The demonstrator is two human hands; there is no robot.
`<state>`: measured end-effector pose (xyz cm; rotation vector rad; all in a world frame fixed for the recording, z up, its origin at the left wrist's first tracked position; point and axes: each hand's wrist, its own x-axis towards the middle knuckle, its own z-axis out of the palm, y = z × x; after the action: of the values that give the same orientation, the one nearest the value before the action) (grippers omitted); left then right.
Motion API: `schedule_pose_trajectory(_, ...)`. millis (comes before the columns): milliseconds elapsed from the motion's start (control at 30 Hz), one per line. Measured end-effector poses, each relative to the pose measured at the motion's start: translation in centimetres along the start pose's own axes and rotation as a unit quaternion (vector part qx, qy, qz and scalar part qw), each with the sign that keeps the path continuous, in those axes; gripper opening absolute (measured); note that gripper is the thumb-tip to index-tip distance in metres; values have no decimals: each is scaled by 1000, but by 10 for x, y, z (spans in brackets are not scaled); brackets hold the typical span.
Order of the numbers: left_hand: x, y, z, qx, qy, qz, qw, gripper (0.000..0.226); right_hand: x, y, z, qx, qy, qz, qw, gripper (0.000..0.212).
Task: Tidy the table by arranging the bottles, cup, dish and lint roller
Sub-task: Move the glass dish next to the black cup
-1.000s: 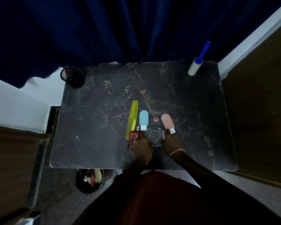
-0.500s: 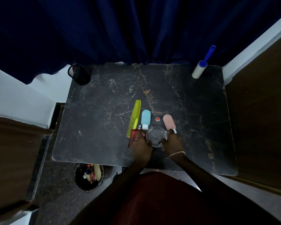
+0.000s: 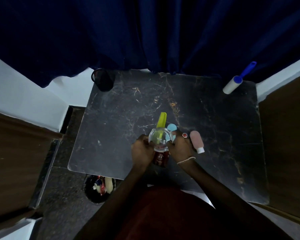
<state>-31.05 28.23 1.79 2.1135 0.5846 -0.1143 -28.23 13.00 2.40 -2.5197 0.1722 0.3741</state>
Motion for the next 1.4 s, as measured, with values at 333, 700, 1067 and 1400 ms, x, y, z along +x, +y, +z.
schedule_pose_trajectory(333, 91, -60, -79, 1, 76, -73, 994, 11, 68, -118, 86, -64, -69, -60, 994, 33)
schedule_pose_trajectory(700, 233, -102, -155, 5, 72, -157, 985, 18, 164, -239, 170, -93, -100, -62, 989, 39)
schedule_pose_trajectory(1067, 295, -123, -173, -58, 48, -222, 972, 21, 212, -269, 205, -90, -117, -55, 988, 33)
schedule_pose_trajectory(1400, 292, -127, -171, -45, 45, -215, 974, 27, 210, -264, 209, -104, -118, -51, 986, 36)
